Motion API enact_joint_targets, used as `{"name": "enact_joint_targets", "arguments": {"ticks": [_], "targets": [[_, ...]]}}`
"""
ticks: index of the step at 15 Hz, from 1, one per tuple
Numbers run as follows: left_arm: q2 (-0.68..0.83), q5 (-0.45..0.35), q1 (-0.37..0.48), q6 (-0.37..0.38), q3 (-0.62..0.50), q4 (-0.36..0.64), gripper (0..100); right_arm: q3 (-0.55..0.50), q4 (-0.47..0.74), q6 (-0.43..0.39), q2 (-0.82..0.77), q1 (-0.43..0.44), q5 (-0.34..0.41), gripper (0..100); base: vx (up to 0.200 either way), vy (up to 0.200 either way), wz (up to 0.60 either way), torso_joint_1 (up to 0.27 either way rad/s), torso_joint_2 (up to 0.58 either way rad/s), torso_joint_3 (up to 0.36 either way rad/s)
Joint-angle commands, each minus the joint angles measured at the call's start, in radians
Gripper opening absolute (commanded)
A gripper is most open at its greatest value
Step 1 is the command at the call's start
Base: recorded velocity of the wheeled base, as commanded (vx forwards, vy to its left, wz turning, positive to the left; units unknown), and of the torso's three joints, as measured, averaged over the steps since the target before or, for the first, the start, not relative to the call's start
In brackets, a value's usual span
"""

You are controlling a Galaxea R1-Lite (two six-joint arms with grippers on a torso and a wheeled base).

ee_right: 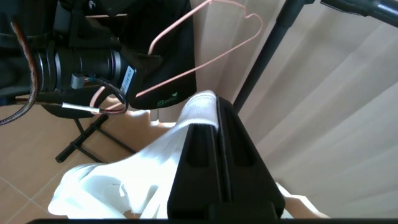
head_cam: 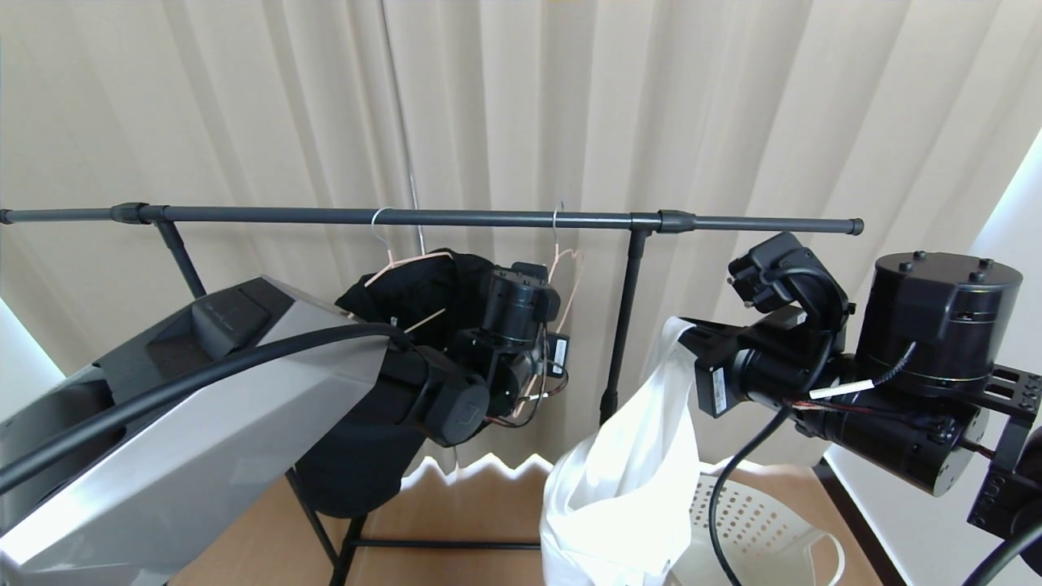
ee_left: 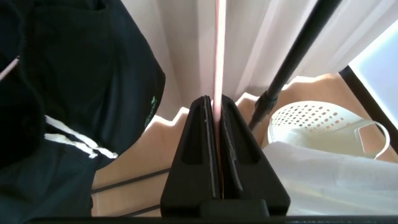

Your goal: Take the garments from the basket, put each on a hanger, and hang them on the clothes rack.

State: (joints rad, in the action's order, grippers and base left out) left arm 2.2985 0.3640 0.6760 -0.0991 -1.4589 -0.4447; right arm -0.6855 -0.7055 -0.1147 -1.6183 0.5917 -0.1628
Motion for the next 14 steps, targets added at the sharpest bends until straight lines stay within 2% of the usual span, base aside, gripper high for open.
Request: {"name": "enact_joint_targets", "arguments": {"ticks": [1,8,10,12,14], "targets": [[-0.030,0.001,0.001,0.001,0.014,-0.003,0,0.000,0.000,0.000,-0.002,0.000,0.000,0,0.000,0.000,0.00,0.000,0.00,0.000],[-0.111,0.000,0.004,0.007,0.088,-0.043,0,0.000,0.000,0.000,0.000,0.000,0.000,0,0.000,0.000,0.00,0.000,0.00,0.000],[-0.152,-0.004,0.007,0.009,0.147,-0.051,0,-0.002,-0.002,0.000,0.000,0.000,0.000,0,0.000,0.000,0.00,0.000,0.00,0.000],[-0.189,-0.005,0.010,0.010,0.221,-0.111,0,-0.002,-0.002,0.000,0.000,0.000,0.000,0,0.000,0.000,0.00,0.000,0.00,0.000],[-0.251,-0.010,0.010,0.033,0.353,-0.206,0,-0.003,-0.002,0.000,-0.003,0.000,0.000,0,0.000,0.000,0.00,0.000,0.00,0.000]]}}
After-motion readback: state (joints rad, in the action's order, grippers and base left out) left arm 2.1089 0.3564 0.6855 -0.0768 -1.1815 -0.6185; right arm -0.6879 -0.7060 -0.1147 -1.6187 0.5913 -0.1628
